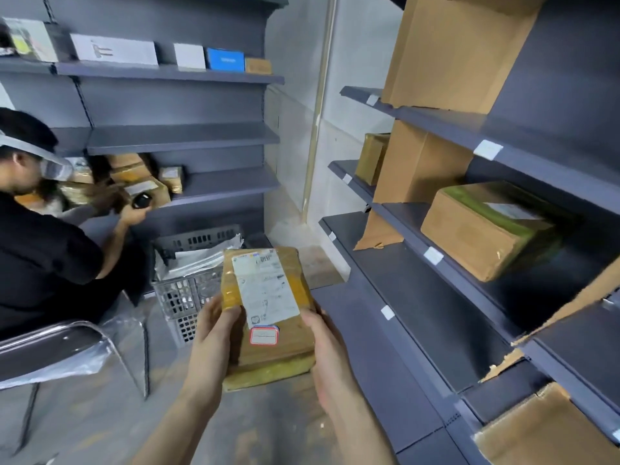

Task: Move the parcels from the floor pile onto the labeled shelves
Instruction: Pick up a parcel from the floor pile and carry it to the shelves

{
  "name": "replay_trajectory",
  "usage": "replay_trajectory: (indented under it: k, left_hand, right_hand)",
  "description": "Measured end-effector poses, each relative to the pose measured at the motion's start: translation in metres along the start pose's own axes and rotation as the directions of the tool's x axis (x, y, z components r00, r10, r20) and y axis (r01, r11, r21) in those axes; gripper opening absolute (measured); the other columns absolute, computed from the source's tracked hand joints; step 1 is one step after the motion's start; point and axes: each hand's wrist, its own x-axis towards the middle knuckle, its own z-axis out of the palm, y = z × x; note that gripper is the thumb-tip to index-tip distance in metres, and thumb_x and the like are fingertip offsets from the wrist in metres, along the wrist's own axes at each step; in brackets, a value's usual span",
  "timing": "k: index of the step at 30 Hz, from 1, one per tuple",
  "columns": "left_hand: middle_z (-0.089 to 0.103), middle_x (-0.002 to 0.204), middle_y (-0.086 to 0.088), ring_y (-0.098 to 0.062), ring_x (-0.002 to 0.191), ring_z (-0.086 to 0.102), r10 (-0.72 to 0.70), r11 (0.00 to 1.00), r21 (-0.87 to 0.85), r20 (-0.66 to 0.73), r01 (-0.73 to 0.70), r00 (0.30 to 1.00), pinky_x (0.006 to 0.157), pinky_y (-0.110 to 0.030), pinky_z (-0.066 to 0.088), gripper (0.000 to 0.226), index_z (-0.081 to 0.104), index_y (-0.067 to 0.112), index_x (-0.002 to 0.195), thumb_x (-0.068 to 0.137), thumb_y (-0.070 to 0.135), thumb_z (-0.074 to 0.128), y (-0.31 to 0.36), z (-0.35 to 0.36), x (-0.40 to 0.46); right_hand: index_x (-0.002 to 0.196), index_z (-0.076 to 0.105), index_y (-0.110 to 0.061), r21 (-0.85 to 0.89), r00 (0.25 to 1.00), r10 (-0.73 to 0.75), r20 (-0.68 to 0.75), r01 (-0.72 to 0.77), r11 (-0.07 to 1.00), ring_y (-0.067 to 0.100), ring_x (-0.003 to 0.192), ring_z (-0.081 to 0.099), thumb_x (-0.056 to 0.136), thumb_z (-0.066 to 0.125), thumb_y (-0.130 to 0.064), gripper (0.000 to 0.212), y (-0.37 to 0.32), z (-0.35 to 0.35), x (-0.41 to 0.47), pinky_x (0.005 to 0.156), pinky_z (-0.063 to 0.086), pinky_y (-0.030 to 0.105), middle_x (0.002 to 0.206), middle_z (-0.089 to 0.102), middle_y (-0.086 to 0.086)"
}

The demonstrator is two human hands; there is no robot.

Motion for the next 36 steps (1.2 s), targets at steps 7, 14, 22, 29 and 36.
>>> replay_trajectory:
  k: [7,14,22,29,36]
  left_hand:
    - [0.069,0.117,0.003,-0.015,0.105,0.066,-0.030,1.000,-0.002,0.050,0.030,0.998,0.086,-0.031,0.050,0.031,0.056,0.029,0.125,0.095,0.024,0.059,0.013,0.013,0.087]
    - [0.067,0.120,0.003,-0.014,0.105,0.066,-0.044,0.998,0.048,0.196,0.035,0.980,0.076,-0.026,0.050,0.037,0.053,0.028,0.131,0.095,0.029,0.059,0.035,0.014,0.184]
    - [0.068,0.093,0.004,-0.006,0.077,0.066,-0.155,0.983,0.146,0.347,0.110,0.925,0.062,-0.021,0.050,0.010,0.061,0.025,0.104,0.097,0.022,0.055,0.037,0.029,0.257]
    - [0.068,0.092,-0.004,-0.003,0.063,0.067,-0.289,0.947,0.263,0.453,0.183,0.843,0.050,-0.015,0.051,0.015,0.059,0.015,0.110,0.097,0.019,0.055,0.014,0.078,0.287]
    - [0.074,0.105,-0.014,-0.031,0.093,0.070,-0.349,0.914,0.359,0.459,0.189,0.817,0.088,-0.046,0.055,0.030,0.066,0.021,0.112,0.084,0.031,0.065,-0.003,0.127,0.312]
  right_hand:
    - [0.124,0.069,-0.036,0.036,1.000,0.023,-0.002,-0.023,0.999,0.019,0.112,0.071,0.085,0.067,-0.051,0.042,-0.009,0.023,0.083,0.090,0.060,0.044,0.117,0.076,-0.006]
    - [0.125,0.070,-0.029,0.078,0.995,-0.035,-0.091,0.042,0.996,0.022,0.109,0.073,0.087,0.067,-0.048,0.042,-0.021,0.061,0.155,0.100,0.056,0.049,0.116,0.076,0.000]
    - [0.122,0.072,-0.028,0.142,0.943,-0.067,-0.326,0.119,0.983,0.018,0.107,0.073,0.093,0.066,-0.035,0.030,-0.023,0.086,0.189,0.091,0.059,0.039,0.113,0.077,-0.004]
    - [0.123,0.071,-0.024,0.168,0.867,-0.029,-0.497,0.129,0.977,0.021,0.110,0.072,0.089,0.065,-0.038,0.038,-0.017,0.054,0.215,0.099,0.055,0.043,0.118,0.076,0.000]
    - [0.124,0.069,-0.025,0.257,0.845,0.039,-0.534,0.118,0.959,0.022,0.109,0.072,0.096,0.062,-0.038,0.032,-0.015,0.022,0.240,0.095,0.057,0.038,0.116,0.077,0.001]
